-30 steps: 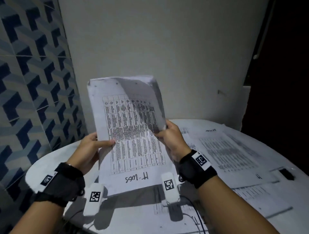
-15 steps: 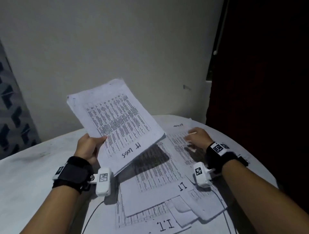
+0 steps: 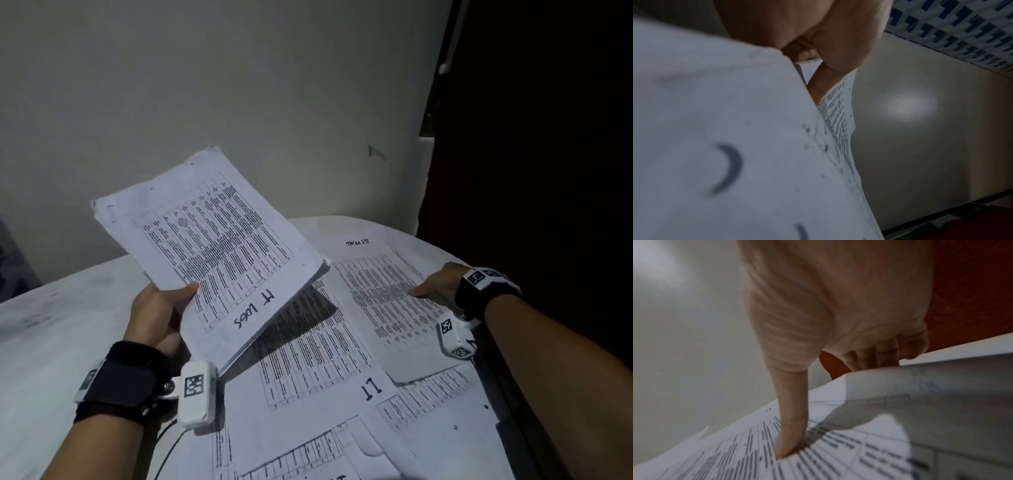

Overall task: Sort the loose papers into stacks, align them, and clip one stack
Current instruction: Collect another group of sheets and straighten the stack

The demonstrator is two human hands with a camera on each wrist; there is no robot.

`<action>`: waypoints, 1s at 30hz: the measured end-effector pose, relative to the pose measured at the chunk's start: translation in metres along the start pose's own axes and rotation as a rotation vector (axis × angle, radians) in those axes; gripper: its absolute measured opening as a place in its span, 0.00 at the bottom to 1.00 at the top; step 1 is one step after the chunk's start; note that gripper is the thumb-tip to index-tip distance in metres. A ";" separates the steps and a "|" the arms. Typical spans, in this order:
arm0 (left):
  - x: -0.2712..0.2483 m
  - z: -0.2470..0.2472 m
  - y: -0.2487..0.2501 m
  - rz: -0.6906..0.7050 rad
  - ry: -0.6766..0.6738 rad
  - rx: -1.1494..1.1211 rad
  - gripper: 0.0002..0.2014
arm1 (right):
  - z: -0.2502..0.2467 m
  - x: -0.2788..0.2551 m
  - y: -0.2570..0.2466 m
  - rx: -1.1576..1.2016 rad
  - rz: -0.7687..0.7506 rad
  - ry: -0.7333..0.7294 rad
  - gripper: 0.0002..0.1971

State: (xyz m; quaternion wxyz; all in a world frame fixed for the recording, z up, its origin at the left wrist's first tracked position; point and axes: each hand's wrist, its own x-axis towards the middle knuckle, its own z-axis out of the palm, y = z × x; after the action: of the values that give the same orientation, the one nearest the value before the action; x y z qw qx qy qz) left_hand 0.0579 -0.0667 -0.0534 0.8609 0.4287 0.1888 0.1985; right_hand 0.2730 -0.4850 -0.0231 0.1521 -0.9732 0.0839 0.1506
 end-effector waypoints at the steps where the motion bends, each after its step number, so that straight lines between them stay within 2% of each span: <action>1: 0.000 0.000 0.000 0.000 0.003 0.000 0.25 | -0.003 -0.001 -0.001 -0.008 -0.002 -0.048 0.29; 2: 0.000 -0.001 -0.001 0.003 0.009 0.006 0.25 | -0.004 -0.004 -0.001 -0.013 0.004 -0.095 0.23; 4: 0.001 -0.004 -0.002 0.011 0.038 0.010 0.25 | -0.008 -0.011 -0.003 0.014 0.029 -0.198 0.27; 7: 0.005 -0.006 -0.004 0.034 0.061 0.001 0.24 | -0.009 -0.020 -0.006 0.092 0.029 -0.199 0.20; 11: 0.010 -0.011 -0.004 0.055 0.096 -0.015 0.25 | -0.005 -0.031 -0.021 0.022 0.074 -0.251 0.20; 12: 0.010 -0.012 -0.004 0.060 0.097 -0.009 0.25 | -0.004 -0.033 -0.024 0.030 0.083 -0.257 0.22; 14: 0.012 -0.014 -0.004 0.067 0.107 -0.001 0.25 | 0.000 -0.034 -0.026 0.042 0.069 -0.258 0.33; 15: 0.012 -0.015 -0.005 0.063 0.113 0.005 0.25 | 0.002 -0.035 -0.026 0.058 0.065 -0.266 0.32; 18: 0.015 -0.017 -0.006 0.054 0.141 0.000 0.25 | 0.007 -0.043 -0.026 0.116 0.063 -0.165 0.14; 22: 0.014 -0.015 -0.006 0.045 0.157 0.006 0.26 | 0.001 -0.047 -0.020 0.159 0.016 -0.023 0.10; 26: 0.015 -0.017 -0.006 0.024 0.166 -0.012 0.29 | -0.015 -0.043 -0.022 0.019 -0.018 0.003 0.13; 30: 0.022 -0.023 -0.007 0.044 0.177 -0.034 0.30 | -0.036 -0.058 -0.035 0.022 -0.044 0.088 0.20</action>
State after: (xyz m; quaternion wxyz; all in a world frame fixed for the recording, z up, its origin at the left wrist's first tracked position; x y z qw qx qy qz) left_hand 0.0662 -0.0441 -0.0750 0.8435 0.3989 0.2514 0.2574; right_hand 0.2355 -0.4567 0.0377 0.1624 -0.9788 0.0706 0.1031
